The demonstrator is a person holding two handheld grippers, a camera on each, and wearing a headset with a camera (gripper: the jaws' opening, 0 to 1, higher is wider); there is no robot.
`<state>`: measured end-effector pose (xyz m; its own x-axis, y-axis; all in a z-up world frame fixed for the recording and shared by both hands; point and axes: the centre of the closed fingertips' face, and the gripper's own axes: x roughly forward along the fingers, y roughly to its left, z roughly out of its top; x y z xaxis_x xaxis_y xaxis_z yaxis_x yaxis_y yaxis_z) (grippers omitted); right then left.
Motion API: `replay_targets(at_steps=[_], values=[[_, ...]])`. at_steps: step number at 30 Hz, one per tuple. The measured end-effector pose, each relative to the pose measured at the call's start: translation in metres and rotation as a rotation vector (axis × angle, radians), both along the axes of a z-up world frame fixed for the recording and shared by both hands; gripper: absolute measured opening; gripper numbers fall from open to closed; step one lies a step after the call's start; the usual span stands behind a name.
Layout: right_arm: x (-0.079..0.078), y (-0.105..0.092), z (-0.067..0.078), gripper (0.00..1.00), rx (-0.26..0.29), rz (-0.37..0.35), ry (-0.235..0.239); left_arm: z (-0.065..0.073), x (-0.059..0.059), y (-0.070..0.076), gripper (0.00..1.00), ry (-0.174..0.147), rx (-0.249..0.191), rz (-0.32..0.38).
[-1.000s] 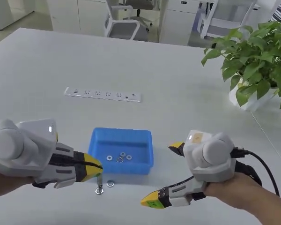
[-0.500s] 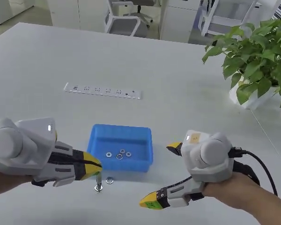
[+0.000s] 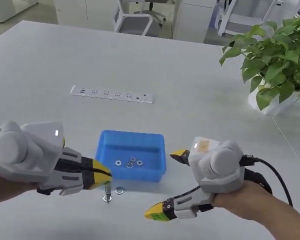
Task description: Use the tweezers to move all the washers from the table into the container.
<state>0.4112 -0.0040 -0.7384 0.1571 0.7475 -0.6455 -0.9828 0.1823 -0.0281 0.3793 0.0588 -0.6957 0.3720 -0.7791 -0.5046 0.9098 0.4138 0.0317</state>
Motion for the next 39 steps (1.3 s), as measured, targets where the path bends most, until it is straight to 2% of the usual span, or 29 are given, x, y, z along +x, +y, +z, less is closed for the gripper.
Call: replay_targets(at_steps=[4,10,21,33,39], values=[[-0.004,0.009,0.001,0.85,0.010,0.056,-0.020,0.000,0.000,0.000,0.04,0.009,-0.005,-0.002],[-0.013,0.023,-0.001,0.73,0.018,0.127,-0.020,-0.001,-0.001,0.000,0.04,0.019,-0.006,-0.009],[-0.026,0.045,-0.011,0.50,-0.017,0.276,-0.031,0.000,-0.002,0.001,0.04,0.028,-0.012,-0.014],[-0.037,0.077,-0.022,0.30,-0.036,0.437,-0.039,-0.002,-0.001,0.003,0.04,0.032,-0.013,-0.017],[-0.038,0.089,-0.025,0.24,-0.047,0.480,-0.038,-0.003,-0.001,0.004,0.04,0.037,-0.016,-0.018]])
